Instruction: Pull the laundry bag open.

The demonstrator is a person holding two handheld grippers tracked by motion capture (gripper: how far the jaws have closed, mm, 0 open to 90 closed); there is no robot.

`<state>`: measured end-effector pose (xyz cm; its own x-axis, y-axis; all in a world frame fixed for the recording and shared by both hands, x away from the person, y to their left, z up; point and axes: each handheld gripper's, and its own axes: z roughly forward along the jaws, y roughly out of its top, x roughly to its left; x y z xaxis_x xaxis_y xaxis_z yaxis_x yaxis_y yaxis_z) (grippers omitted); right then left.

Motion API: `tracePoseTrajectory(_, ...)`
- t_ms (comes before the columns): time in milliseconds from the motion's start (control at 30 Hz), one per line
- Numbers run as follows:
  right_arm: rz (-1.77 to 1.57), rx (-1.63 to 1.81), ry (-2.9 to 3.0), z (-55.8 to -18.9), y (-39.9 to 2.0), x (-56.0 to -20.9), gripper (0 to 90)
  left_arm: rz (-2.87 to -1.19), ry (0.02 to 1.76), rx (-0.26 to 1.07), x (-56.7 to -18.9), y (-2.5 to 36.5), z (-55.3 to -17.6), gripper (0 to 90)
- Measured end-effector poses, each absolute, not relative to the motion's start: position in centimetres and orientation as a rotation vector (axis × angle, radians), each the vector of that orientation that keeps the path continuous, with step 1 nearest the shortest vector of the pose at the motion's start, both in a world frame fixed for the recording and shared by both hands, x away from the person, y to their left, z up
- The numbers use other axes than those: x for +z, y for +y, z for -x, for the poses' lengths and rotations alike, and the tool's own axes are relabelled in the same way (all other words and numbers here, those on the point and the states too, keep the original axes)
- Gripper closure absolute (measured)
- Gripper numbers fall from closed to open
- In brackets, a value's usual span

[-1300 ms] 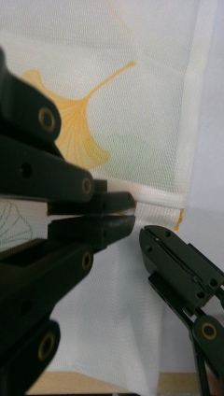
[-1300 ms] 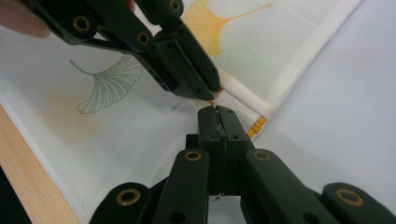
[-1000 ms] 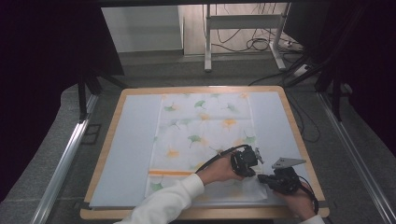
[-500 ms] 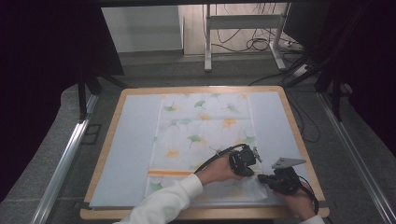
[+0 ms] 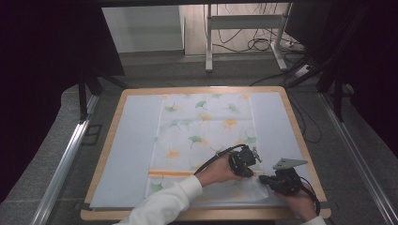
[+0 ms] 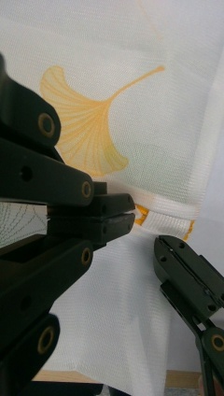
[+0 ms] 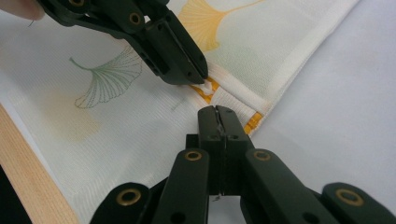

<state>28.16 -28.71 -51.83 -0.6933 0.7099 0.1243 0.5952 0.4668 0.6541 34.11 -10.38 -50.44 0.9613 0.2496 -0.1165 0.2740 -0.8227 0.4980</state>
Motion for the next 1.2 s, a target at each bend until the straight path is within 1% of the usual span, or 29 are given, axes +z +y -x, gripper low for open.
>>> tracePoseTrajectory(267, -1.158, 1.027, 2.545, -28.2, -28.6, -51.8, 89.2, -2.601, 0.380, -0.042, -50.3, -10.0, -34.0, 90.0)
tracePoseTrajectory(533, -1.159, 1.026, 2.546, -28.2, -28.6, -51.8, 89.3, -2.584, 0.402, -0.060, -50.4, -9.1, -34.0, 90.0)
tracePoseTrajectory(1200, -1.165, 1.025, 2.550, -28.2, -28.7, -51.8, 89.3, -2.589, 0.418, -0.041, -50.4, -7.6, -33.8, 90.0)
